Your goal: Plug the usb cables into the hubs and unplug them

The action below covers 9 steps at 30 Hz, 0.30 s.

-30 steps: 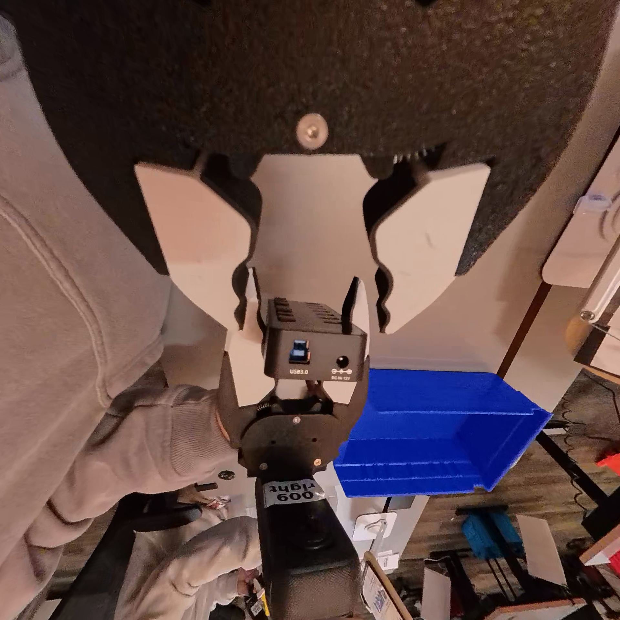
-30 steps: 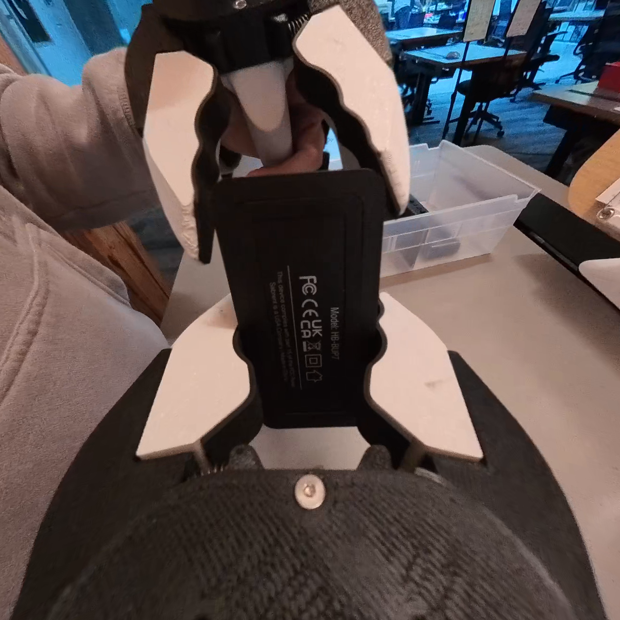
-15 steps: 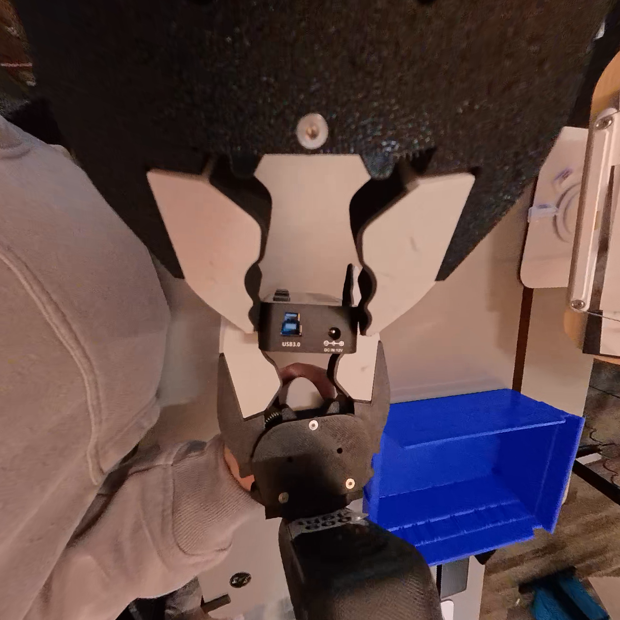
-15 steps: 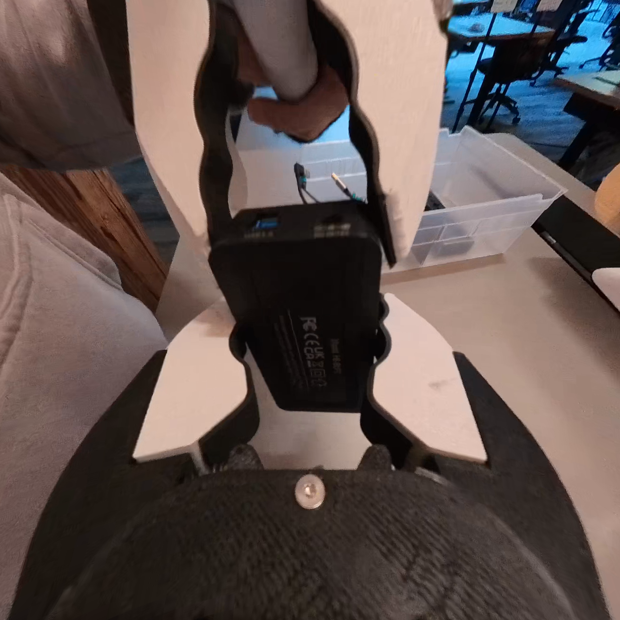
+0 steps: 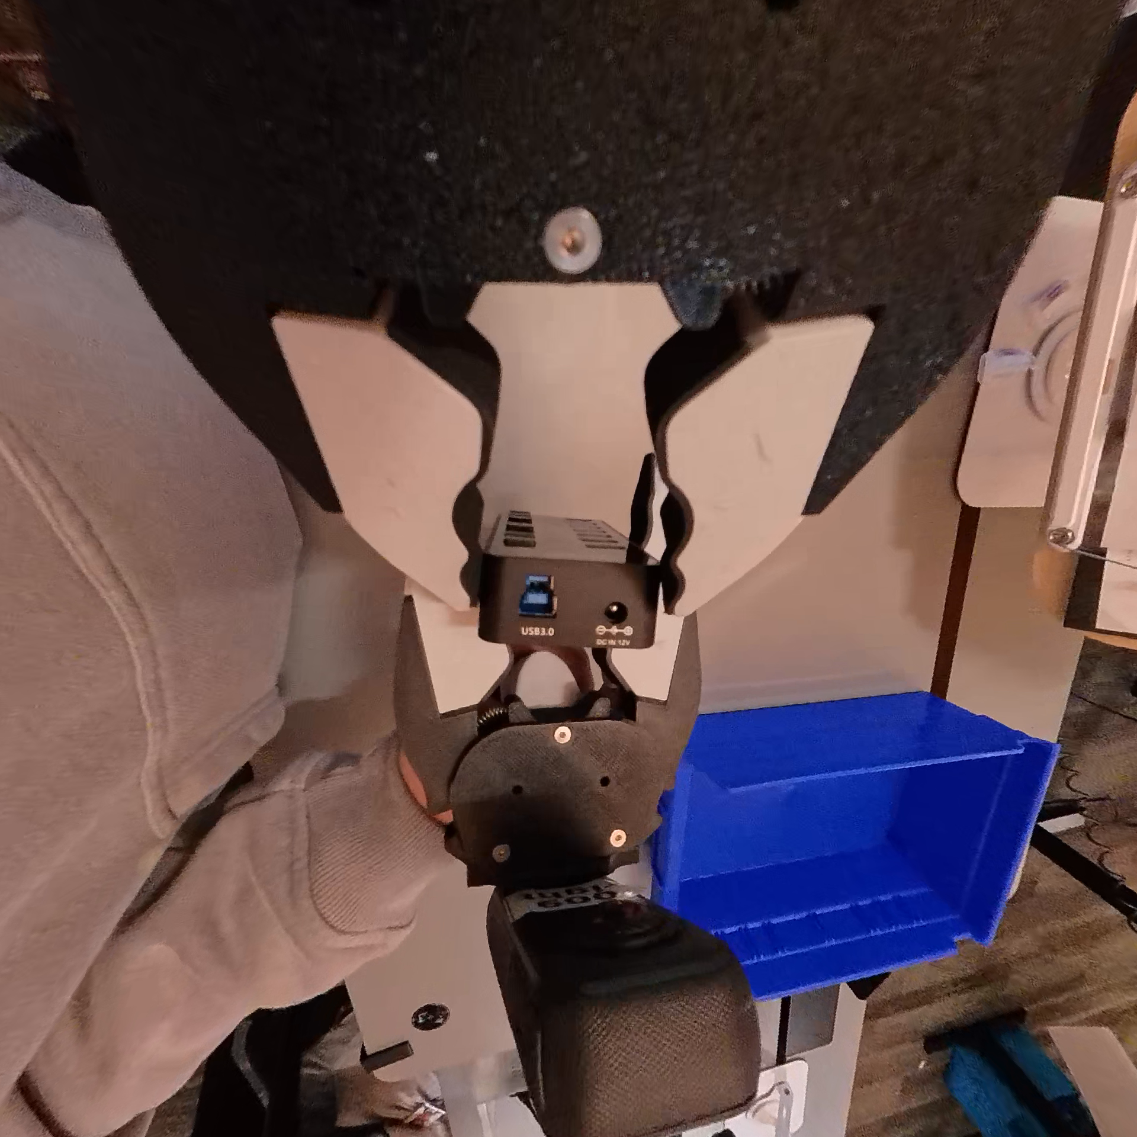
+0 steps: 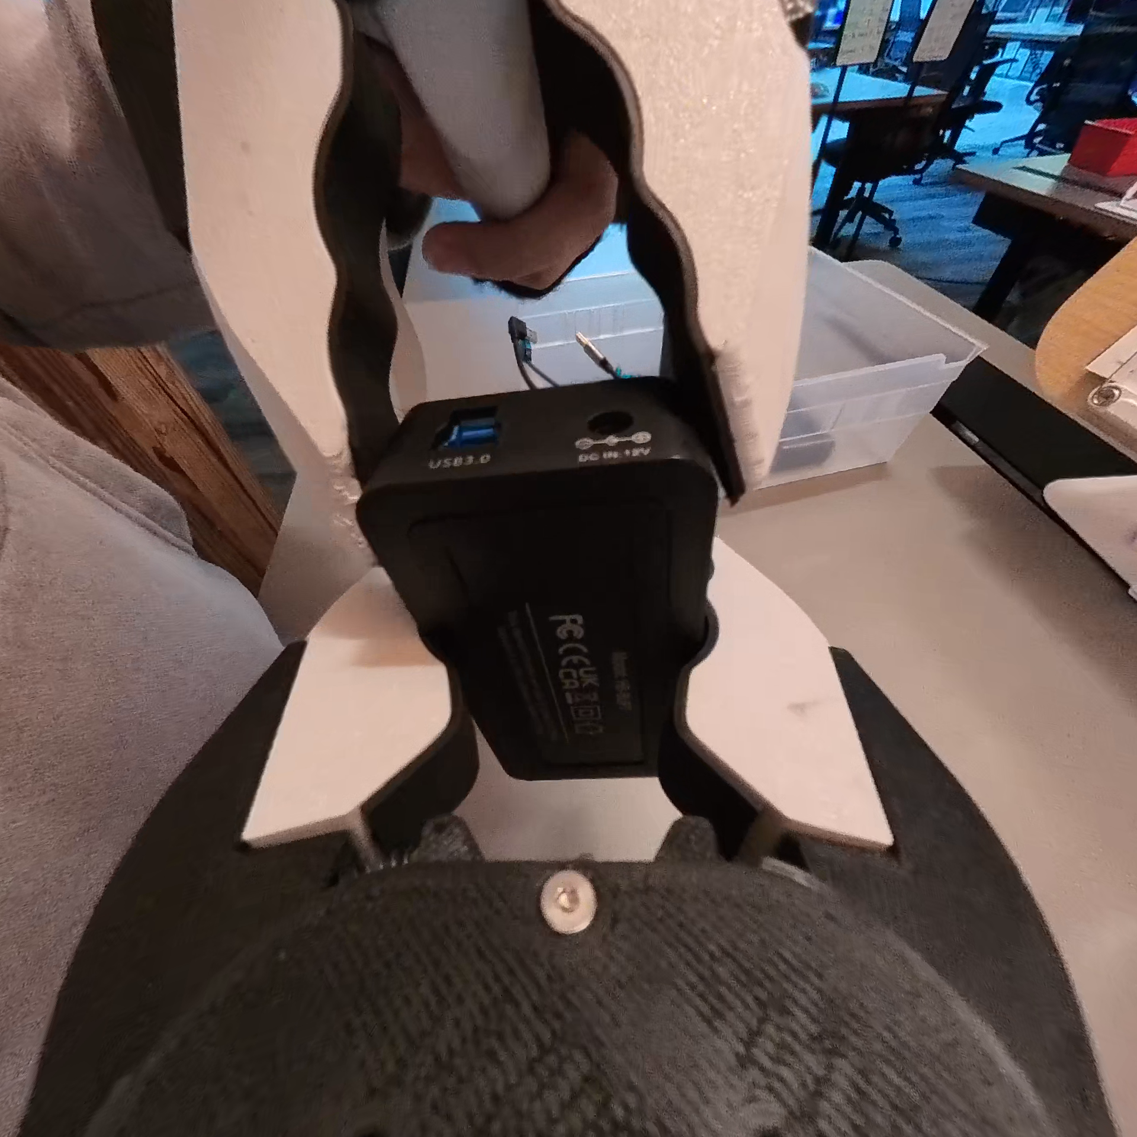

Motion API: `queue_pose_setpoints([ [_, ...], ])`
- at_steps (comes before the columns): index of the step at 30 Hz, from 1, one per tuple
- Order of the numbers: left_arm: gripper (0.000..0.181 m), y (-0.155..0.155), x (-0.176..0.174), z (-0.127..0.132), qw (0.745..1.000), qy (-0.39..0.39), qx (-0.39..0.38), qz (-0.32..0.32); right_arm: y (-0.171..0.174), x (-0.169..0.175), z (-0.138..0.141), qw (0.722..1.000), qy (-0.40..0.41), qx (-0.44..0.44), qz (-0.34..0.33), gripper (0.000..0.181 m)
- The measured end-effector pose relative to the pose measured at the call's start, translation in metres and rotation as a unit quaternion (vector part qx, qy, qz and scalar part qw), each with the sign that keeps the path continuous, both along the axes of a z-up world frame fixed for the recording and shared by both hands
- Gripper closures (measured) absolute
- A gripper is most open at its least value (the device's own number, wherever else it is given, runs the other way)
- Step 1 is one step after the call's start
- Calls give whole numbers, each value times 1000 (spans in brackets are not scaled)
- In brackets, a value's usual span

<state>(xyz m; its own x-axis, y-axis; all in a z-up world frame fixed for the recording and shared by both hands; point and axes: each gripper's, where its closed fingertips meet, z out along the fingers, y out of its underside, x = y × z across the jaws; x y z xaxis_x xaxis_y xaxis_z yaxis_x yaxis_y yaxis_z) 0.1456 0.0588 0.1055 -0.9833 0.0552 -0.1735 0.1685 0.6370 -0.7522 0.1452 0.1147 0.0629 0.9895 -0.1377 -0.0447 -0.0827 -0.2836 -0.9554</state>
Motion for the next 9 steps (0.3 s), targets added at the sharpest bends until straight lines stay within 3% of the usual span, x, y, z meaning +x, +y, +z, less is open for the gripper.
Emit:
queue_pose_setpoints([
  [5, 120, 1, 5, 11, 997, 15, -55, 58, -2, 1, 9, 998, 35, 55, -9, 107],
  [7, 119, 17, 11, 27, 992, 25, -90, 87, -13, 8, 15, 996, 45, 74, -25, 107],
  [9, 121, 56, 24, 39, 985, 26, -88, 144, -28, 15, 20, 994, 48, 84, -44, 105],
])
